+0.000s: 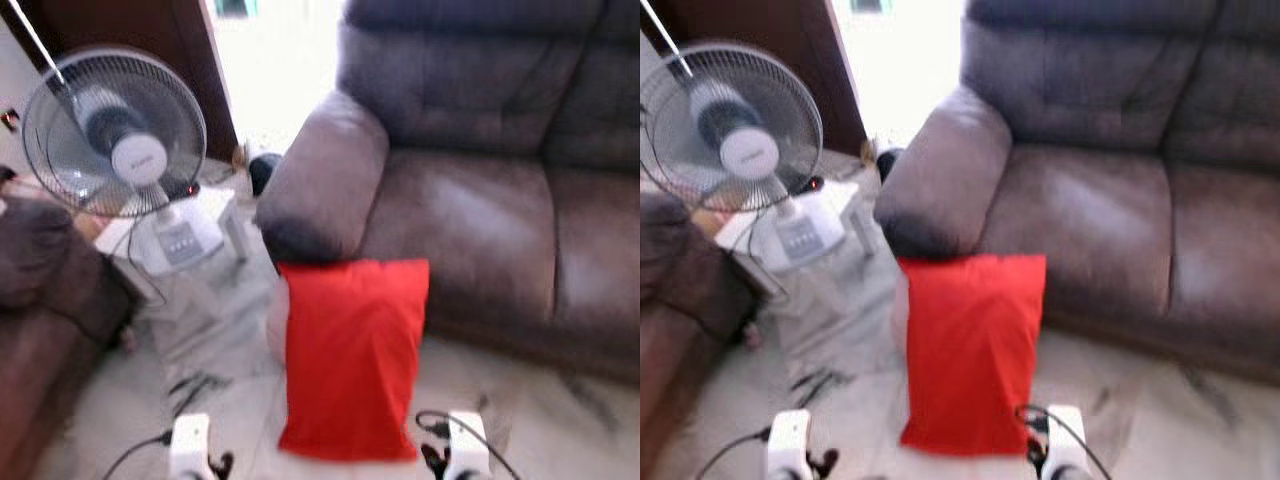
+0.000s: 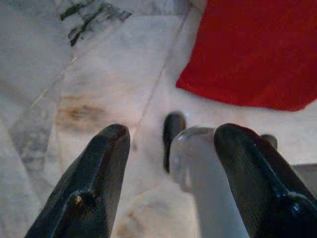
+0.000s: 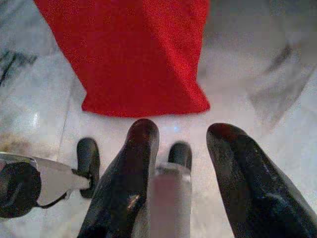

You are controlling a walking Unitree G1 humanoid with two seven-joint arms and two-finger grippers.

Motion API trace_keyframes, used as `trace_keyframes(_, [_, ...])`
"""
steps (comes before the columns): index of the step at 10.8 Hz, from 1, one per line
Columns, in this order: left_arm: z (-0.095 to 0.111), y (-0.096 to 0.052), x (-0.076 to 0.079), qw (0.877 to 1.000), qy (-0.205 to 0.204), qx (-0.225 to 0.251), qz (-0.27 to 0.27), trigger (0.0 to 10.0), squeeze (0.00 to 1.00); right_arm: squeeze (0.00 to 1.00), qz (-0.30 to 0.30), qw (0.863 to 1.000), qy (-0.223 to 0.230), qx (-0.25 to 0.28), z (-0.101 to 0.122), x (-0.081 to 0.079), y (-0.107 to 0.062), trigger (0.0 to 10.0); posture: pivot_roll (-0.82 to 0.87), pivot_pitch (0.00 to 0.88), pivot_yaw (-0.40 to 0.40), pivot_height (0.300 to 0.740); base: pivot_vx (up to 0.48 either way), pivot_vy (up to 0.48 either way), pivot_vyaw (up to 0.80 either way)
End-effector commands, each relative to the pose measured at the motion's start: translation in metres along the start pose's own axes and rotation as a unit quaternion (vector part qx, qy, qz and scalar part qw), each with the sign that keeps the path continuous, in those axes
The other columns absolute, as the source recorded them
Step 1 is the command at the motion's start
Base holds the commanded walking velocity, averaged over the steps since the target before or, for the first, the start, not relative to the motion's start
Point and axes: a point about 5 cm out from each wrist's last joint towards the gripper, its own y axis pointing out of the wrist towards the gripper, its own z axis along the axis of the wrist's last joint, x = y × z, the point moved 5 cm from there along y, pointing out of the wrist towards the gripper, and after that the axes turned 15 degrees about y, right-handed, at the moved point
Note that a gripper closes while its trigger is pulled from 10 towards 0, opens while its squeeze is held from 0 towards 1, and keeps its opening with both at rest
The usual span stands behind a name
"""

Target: Move the pillow to the sofa from floor

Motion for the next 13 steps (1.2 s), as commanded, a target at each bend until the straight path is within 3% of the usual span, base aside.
trace_keyframes(1, [-0.015, -0.004, -0.008, 1.000, -0.001, -0.020, 0.007, 10.0, 0.00, 0.00, 0.006, 1.000, 0.004, -0.017, -0.013, -0.007, 0.000, 10.0, 0.15, 0.165, 0.040, 0.740, 0.251, 0.000, 0.00])
trace_keyframes(4, [-0.016, -0.004, -0.005, 1.000, -0.002, -0.020, 0.006, 10.0, 0.00, 0.00, 0.007, 1.000, 0.003, -0.017, -0.013, -0.007, 0.000, 10.0, 0.15, 0.167, 0.040, 0.740, 0.249, 0.000, 0.00])
trace_keyframes(6, [-0.014, -0.002, 0.009, 1.000, -0.001, -0.019, 0.000, 10.0, 0.00, 0.00, 0.007, 1.000, 0.003, -0.017, -0.013, -0.007, 0.000, 10.0, 0.15, 0.167, 0.040, 0.740, 0.247, 0.000, 0.00])
trace_keyframes(9, [-0.002, 0.001, 0.046, 1.000, 0.002, -0.014, -0.014, 10.0, 0.00, 0.00, 0.008, 1.000, 0.003, -0.017, -0.013, -0.007, 0.000, 10.0, 0.15, 0.167, 0.040, 0.740, 0.080, 0.000, 0.00])
trace_keyframes(13, [0.009, 0.001, 0.079, 1.000, 0.010, -0.010, -0.025, 10.0, 0.00, 0.00, 0.008, 1.000, 0.003, -0.016, -0.012, -0.007, 0.000, 10.0, 0.15, 0.166, 0.038, 0.740, 0.000, 0.000, 0.00])
